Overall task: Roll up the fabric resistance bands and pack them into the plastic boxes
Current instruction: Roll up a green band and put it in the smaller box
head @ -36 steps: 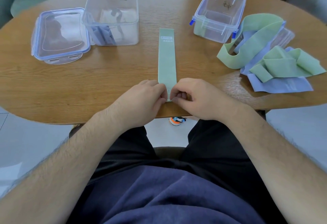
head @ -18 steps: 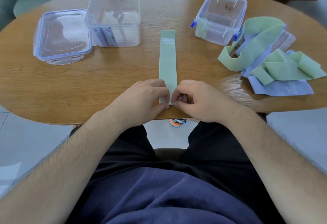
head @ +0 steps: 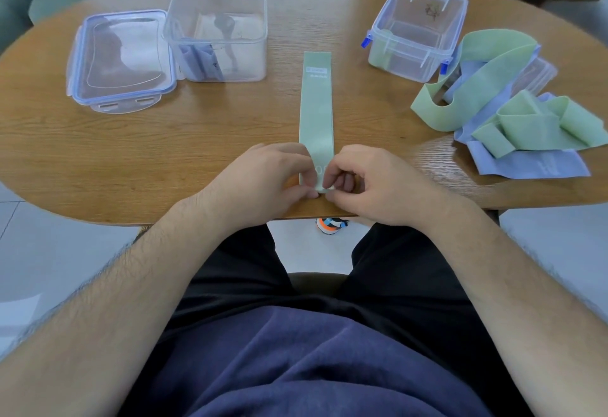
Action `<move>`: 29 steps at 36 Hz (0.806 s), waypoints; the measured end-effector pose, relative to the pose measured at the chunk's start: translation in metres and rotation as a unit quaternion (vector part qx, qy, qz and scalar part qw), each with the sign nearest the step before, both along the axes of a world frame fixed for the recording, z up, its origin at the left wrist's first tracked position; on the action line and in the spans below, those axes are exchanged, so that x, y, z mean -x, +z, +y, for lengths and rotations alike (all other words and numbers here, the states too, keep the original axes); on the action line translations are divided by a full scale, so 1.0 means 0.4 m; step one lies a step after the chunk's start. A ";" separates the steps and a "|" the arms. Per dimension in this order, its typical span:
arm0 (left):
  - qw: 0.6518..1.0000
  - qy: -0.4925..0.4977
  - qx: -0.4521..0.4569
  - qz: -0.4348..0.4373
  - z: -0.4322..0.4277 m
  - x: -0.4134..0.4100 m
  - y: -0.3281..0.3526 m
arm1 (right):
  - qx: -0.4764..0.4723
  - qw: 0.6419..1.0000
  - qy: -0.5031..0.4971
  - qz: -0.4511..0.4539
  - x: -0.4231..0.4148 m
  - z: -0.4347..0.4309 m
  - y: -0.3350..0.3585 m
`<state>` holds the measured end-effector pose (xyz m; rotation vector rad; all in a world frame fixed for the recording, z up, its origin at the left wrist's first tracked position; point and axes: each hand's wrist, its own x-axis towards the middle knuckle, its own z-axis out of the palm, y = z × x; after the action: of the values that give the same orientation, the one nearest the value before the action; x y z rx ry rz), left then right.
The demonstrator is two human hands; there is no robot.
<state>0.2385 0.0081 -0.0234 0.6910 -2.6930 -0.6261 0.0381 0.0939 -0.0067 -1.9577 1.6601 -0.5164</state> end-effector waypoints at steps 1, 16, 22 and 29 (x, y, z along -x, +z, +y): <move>1.000 0.001 -0.004 0.000 -0.001 0.000 0.000 | 0.001 1.000 0.002 0.004 0.000 -0.001 -0.001; 0.999 0.020 0.044 0.001 0.012 -0.002 -0.005 | 0.028 1.000 0.004 0.005 -0.004 0.000 -0.002; 0.999 0.014 0.043 -0.018 0.010 0.000 -0.008 | 0.053 0.998 0.017 0.028 -0.001 -0.004 -0.005; 0.999 0.014 0.036 -0.025 0.004 -0.001 -0.006 | 0.045 0.997 0.028 0.056 0.002 -0.010 -0.012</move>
<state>0.2388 0.0095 -0.0258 0.7336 -2.7321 -0.5078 0.0373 0.0898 -0.0117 -2.1274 1.6701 -0.4768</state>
